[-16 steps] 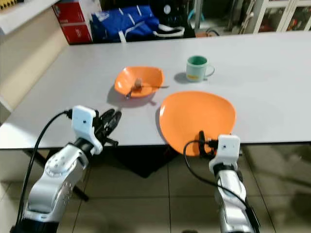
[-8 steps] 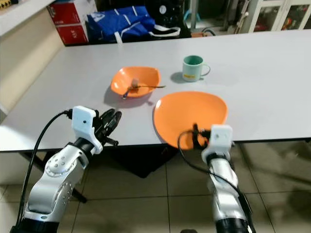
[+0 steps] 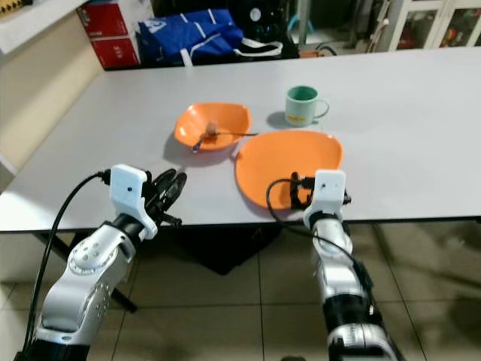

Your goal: Setting the table

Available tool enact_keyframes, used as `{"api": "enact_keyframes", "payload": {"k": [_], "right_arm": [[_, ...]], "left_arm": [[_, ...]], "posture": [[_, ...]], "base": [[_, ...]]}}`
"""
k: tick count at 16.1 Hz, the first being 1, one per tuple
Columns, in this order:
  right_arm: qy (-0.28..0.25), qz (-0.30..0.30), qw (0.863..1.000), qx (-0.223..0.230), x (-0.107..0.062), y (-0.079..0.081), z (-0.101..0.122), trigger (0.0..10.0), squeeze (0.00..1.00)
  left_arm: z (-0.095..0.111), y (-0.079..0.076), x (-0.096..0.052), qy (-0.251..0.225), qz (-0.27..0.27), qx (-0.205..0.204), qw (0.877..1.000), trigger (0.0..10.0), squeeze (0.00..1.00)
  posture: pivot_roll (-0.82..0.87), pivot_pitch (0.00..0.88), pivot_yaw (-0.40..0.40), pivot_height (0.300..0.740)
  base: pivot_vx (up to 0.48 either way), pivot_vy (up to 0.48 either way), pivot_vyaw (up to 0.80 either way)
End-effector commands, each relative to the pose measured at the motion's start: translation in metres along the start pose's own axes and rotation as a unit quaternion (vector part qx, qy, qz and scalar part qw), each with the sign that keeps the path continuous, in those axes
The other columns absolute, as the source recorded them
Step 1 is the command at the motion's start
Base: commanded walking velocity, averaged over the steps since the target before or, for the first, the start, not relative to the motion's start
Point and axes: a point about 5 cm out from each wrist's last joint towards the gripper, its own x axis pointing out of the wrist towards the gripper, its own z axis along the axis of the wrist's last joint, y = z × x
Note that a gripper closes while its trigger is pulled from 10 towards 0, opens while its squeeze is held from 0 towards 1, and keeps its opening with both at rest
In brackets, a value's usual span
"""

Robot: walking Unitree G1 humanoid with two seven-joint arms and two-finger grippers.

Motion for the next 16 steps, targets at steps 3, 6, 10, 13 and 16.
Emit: {"api": "enact_keyframes", "payload": {"k": [3, 6, 10, 13, 16], "right_arm": [[-0.004, -0.012, 1.000, -0.014, 0.006, -0.003, -0.001, 10.0, 0.00], [0.010, -0.010, 0.999, -0.028, 0.007, 0.001, -0.011, 10.0, 0.00], [0.011, -0.019, 0.999, -0.023, 0.016, -0.002, -0.006, 10.0, 1.00], [0.011, -0.015, 1.000, -0.022, 0.018, -0.002, -0.006, 10.0, 1.00], [0.016, -0.011, 0.999, -0.030, 0.019, -0.001, -0.009, 10.0, 1.00]], "left_arm": [[0.002, 0.005, -0.005, 0.001, 0.011, 0.006, 1.000, 10.0, 0.00], [0.003, 0.005, -0.006, 0.002, 0.009, 0.006, 1.000, 10.0, 0.00], [0.004, 0.006, -0.007, 0.003, 0.010, 0.009, 1.000, 10.0, 0.00], [0.004, 0.007, -0.010, 0.006, 0.012, 0.009, 1.000, 10.0, 0.00], [0.004, 0.008, -0.010, 0.007, 0.012, 0.010, 1.000, 10.0, 0.00]], "posture": [[-0.21, 0.000, 0.143, 0.740], [-0.21, 0.000, 0.151, 0.740], [-0.20, 0.000, 0.154, 0.740], [-0.19, 0.004, 0.155, 0.740], [-0.19, 0.005, 0.158, 0.740]], "base": [[0.000, 0.000, 0.00], [0.000, 0.000, 0.00], [0.000, 0.000, 0.00], [0.000, 0.000, 0.00], [0.000, 0.000, 0.00]]}}
